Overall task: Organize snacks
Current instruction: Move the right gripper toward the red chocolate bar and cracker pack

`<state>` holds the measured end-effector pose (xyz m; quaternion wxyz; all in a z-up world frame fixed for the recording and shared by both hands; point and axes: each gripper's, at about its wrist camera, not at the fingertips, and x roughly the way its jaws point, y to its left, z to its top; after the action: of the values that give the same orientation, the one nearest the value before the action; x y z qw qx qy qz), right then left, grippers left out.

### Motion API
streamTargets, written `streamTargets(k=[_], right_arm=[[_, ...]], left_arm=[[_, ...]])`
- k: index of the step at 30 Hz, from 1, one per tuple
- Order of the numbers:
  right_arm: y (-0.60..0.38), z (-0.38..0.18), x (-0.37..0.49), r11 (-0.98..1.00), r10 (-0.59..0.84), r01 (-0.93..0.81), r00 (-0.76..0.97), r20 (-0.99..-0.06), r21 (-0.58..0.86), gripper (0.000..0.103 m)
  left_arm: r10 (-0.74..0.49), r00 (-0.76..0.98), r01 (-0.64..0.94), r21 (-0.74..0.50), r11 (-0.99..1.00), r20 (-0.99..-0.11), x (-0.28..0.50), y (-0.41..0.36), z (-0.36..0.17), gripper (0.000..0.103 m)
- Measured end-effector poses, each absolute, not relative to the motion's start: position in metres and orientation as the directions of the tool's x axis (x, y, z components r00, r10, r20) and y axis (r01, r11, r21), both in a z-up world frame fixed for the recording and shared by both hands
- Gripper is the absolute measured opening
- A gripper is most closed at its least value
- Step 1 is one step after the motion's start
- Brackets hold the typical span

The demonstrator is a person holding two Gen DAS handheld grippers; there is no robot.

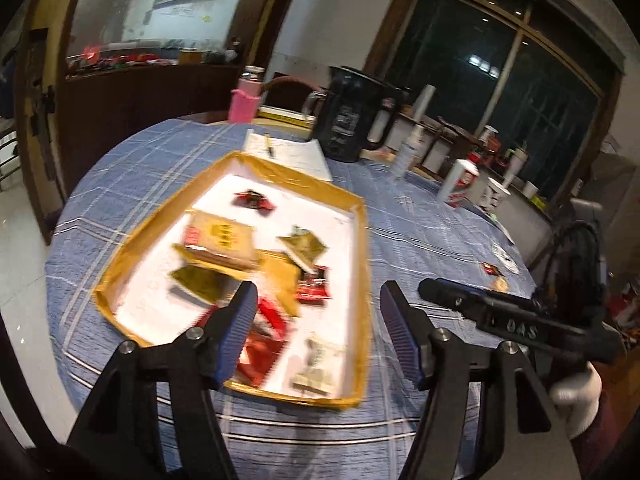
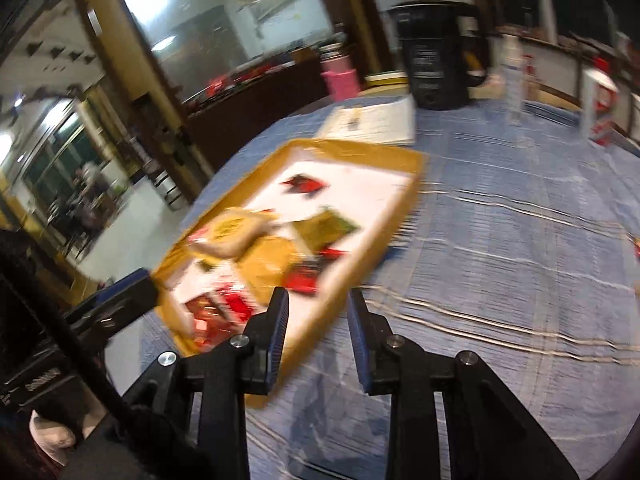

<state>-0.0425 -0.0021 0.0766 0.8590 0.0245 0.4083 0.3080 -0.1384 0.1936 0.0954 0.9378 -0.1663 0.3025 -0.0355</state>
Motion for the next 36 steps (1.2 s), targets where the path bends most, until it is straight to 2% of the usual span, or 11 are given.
streamTargets(k=[8, 17, 23, 27, 36], right_arm=[[-0.129, 0.074, -0.026, 0.909, 0.415, -0.287, 0.571, -0.708, 0.302, 0.029], [-0.252, 0.074, 0.010, 0.963, 0.201, 0.002, 0.661, -0.723, 0.270, 0.030], [-0.308, 0.059, 0.049, 0.908, 0.203, 0.157, 0.648, -0.734, 0.389, 0.030], [-0.323, 0.049, 0.078, 0.868, 0.204, 0.233, 0.638, -0.742, 0.439, 0.034], [-0.335, 0.026, 0.132, 0.811, 0.165, 0.370, 0.598, -0.784, 0.453, 0.034]], left_arm=[[-0.227, 0.792, 0.047, -0.314, 0.948, -0.567, -0.130, 0.147, 0.097, 0.065], [-0.257, 0.763, 0.110, -0.273, 0.956, -0.594, -0.126, 0.106, 0.093, 0.067], [-0.251, 0.747, 0.129, -0.236, 0.963, -0.615, -0.120, 0.089, 0.088, 0.067], [-0.256, 0.733, 0.130, -0.240, 0.962, -0.630, -0.111, 0.086, 0.082, 0.068], [-0.251, 0.712, 0.117, -0.241, 0.963, -0.656, -0.092, 0.090, 0.071, 0.068]])
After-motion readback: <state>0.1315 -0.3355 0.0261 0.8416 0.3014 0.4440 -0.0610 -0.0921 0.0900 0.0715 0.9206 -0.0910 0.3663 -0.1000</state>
